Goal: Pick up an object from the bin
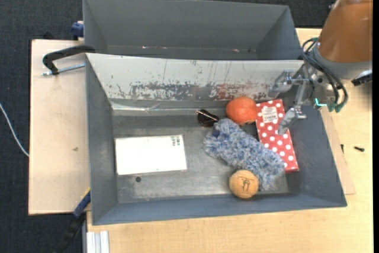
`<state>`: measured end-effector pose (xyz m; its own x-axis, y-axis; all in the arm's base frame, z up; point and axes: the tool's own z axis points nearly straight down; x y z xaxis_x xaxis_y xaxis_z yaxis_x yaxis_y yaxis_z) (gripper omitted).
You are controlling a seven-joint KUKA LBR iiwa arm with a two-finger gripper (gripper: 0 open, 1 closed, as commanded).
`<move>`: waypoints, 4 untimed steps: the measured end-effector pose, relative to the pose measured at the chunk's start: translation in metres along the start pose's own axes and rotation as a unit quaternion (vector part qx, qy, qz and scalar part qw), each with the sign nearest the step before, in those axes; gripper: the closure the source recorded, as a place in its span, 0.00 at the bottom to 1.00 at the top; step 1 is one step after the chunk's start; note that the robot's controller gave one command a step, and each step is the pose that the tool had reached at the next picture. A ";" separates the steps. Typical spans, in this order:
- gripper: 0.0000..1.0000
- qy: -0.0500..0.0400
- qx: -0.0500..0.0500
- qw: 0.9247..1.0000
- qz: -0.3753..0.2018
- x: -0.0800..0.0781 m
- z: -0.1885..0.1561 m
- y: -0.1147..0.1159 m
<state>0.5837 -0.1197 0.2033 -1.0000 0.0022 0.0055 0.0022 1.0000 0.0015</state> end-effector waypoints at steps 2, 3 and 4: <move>0.00 -0.006 0.001 0.999 -0.044 -0.001 0.026 0.002; 0.00 -0.025 0.008 0.993 -0.112 -0.001 0.075 0.032; 1.00 -0.029 0.010 0.993 -0.111 -0.005 0.069 0.030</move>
Offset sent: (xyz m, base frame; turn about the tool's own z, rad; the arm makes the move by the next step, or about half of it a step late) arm -0.0067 0.0060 -0.1233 -0.3303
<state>0.5882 -0.0893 0.1342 -0.9742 -0.2199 -0.0500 -0.2189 0.9755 -0.0237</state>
